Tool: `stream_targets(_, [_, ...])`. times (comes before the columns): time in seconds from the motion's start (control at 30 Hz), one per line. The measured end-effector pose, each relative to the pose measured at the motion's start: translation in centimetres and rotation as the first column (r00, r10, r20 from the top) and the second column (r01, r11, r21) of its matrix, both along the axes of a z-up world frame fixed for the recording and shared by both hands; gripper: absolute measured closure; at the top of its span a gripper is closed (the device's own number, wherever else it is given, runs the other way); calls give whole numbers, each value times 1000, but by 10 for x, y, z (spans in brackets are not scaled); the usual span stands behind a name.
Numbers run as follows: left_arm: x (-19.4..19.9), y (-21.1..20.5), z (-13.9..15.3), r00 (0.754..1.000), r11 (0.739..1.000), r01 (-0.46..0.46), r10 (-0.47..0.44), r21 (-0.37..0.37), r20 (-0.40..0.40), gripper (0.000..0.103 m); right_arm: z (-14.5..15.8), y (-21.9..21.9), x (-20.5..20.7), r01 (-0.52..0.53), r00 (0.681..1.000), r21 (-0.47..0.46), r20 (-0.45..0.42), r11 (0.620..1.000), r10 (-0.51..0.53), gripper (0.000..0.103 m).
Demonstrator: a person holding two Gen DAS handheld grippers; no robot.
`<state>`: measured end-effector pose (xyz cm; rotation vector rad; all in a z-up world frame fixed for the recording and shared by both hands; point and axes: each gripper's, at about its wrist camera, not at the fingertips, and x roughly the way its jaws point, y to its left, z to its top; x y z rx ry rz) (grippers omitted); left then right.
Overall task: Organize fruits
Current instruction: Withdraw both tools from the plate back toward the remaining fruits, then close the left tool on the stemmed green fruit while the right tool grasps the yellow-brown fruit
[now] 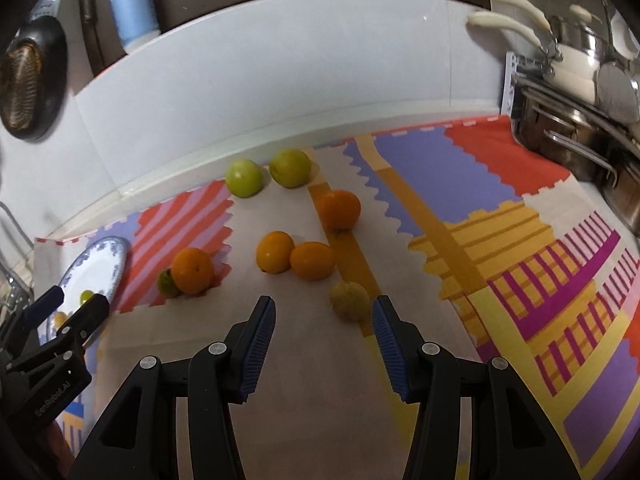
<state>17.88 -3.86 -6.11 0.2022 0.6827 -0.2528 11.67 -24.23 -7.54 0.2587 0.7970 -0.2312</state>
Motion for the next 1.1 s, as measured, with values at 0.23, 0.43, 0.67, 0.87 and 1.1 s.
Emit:
stream_targets(0.23, [21,-13,-17,999,999,35,-34,40,-27,29,-13,-5,11,19,999,-1,-37,1000,-19,52])
stream_targets(0.43, [33,-21,-31,996,997,63,-60,53,-59,37,-23,-8,21,28,998,1,-62,1000,-28,52])
stream_targets(0.67, [43,-31,-39,992,993,104,-99,58,-84,47,-28,-14,27,39,997,5,-64,999,-39,52])
stream_targets(0.87, [48,-36,-40,990,991,124,-120,56,-74,55,-31,-15,30,34,997,9,-71,999,-34,57])
stream_targets(1.1, [53,-39,-39,985,985,165,-162,45,-58,66,-34,-15,33,33,996,9,-85,999,-32,63])
